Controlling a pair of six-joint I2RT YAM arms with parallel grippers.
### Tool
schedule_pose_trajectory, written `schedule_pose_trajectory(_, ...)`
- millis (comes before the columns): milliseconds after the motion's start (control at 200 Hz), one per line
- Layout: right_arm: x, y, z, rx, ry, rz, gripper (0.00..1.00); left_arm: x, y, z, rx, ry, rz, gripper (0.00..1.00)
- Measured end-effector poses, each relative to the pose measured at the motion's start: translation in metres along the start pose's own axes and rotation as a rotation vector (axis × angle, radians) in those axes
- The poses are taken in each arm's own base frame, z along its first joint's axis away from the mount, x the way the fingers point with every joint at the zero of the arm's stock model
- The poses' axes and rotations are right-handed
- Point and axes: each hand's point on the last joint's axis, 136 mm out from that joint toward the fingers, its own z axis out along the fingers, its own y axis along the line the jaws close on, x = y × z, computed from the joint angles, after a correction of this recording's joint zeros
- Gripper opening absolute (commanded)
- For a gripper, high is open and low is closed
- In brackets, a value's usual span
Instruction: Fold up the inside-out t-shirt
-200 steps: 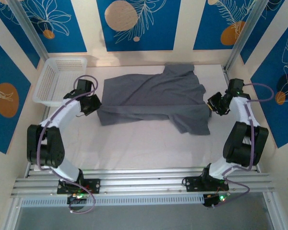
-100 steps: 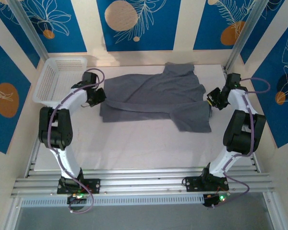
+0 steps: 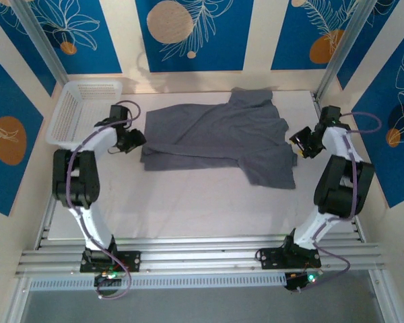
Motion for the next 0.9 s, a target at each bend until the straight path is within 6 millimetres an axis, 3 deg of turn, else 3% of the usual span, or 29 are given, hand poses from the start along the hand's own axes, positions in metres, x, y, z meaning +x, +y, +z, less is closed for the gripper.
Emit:
schedule_pose_trajectory(85,0.024,0.003,-0.013,-0.022,-0.005,-0.019,0.4,0.002,-0.011,-0.031,0.05,-0.051,-0.005,0.35)
schedule_pose_trajectory(185,0.05,0.024,0.0,-0.043,0.05,-0.068,0.19,0.01,-0.047,-0.043,0.128,-0.069,0.036,0.14)
schedule_pose_trajectory(245,0.064,0.034,0.02,-0.053,0.107,-0.088,0.1,0.022,-0.07,-0.031,0.156,-0.032,0.063,0.0)
schedule_pose_trajectory(355,0.078,0.029,0.062,-0.003,0.198,-0.063,0.06,0.041,-0.09,0.015,0.147,0.065,0.09,0.0)
schedule_pose_trajectory(455,0.077,0.021,0.089,0.043,0.245,-0.04,0.06,0.05,-0.075,0.06,0.078,0.139,0.068,0.0)
schedule_pose_trajectory(520,0.077,0.019,0.099,0.057,0.262,-0.034,0.07,0.055,-0.06,0.076,0.045,0.173,0.045,0.0)
schedule_pose_trajectory(635,0.079,0.017,0.099,0.059,0.276,-0.032,0.12,0.047,-0.048,0.071,0.019,0.144,0.028,0.0)
schedule_pose_trajectory(765,0.088,0.006,0.094,0.047,0.298,-0.018,0.12,0.069,-0.024,0.06,0.006,0.149,0.007,0.0)
schedule_pose_trajectory(900,0.111,-0.024,0.076,0.017,0.342,0.057,0.12,0.103,-0.007,0.041,0.024,0.178,-0.003,0.0)
